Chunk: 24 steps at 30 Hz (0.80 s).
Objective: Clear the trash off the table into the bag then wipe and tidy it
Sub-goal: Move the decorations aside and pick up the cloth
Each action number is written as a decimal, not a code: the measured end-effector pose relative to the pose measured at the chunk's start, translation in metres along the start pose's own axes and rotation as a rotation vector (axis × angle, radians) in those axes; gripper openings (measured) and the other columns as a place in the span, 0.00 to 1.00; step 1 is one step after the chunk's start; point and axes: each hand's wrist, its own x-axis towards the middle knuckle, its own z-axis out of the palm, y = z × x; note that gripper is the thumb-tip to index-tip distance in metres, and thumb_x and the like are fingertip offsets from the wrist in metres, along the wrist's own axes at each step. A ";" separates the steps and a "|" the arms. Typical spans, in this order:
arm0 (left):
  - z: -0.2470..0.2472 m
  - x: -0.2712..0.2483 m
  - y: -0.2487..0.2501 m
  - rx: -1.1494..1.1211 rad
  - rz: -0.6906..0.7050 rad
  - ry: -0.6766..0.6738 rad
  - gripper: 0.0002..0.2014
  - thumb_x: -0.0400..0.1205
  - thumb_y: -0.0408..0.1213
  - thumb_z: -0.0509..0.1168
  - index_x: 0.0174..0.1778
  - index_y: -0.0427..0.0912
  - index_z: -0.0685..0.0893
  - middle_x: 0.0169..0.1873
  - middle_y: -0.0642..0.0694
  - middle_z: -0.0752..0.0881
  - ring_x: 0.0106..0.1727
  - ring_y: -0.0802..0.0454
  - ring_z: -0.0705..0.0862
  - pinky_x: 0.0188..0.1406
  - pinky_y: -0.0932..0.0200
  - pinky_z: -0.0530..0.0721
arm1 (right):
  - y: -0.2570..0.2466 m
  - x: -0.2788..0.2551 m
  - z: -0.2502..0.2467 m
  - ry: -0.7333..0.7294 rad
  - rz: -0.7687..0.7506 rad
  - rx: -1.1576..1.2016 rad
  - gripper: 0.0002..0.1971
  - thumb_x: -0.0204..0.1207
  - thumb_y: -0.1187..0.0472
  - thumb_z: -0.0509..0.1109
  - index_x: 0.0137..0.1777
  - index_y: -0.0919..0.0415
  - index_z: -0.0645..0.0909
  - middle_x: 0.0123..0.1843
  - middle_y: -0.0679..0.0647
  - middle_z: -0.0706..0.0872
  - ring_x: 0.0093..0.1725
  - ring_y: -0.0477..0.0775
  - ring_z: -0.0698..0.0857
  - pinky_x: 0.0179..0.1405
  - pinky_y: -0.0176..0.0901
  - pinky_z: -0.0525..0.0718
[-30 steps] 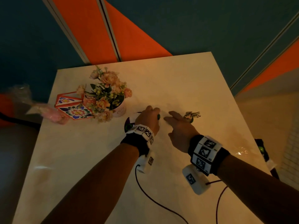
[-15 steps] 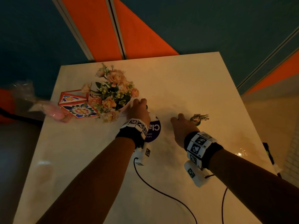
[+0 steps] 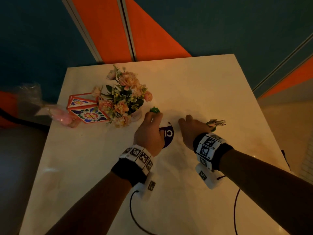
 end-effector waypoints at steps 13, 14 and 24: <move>-0.003 -0.086 -0.037 -0.108 0.006 -0.066 0.14 0.77 0.42 0.70 0.58 0.49 0.82 0.56 0.55 0.79 0.39 0.62 0.77 0.45 0.69 0.80 | -0.039 0.045 -0.025 0.028 -0.054 0.074 0.22 0.77 0.68 0.63 0.72 0.63 0.67 0.70 0.62 0.69 0.68 0.68 0.71 0.60 0.57 0.77; -0.004 -0.094 -0.040 -0.117 0.006 -0.074 0.14 0.77 0.42 0.70 0.58 0.50 0.82 0.55 0.57 0.80 0.39 0.64 0.77 0.44 0.72 0.80 | -0.040 0.047 -0.024 0.022 -0.061 0.091 0.22 0.77 0.68 0.63 0.71 0.63 0.68 0.70 0.62 0.68 0.67 0.68 0.71 0.59 0.56 0.77; -0.006 -0.132 -0.048 -0.181 -0.114 -0.139 0.11 0.76 0.43 0.71 0.53 0.52 0.84 0.43 0.61 0.81 0.29 0.65 0.77 0.33 0.79 0.71 | -0.034 0.046 -0.021 0.061 -0.060 0.183 0.30 0.77 0.66 0.66 0.78 0.60 0.61 0.76 0.60 0.66 0.72 0.66 0.68 0.67 0.58 0.77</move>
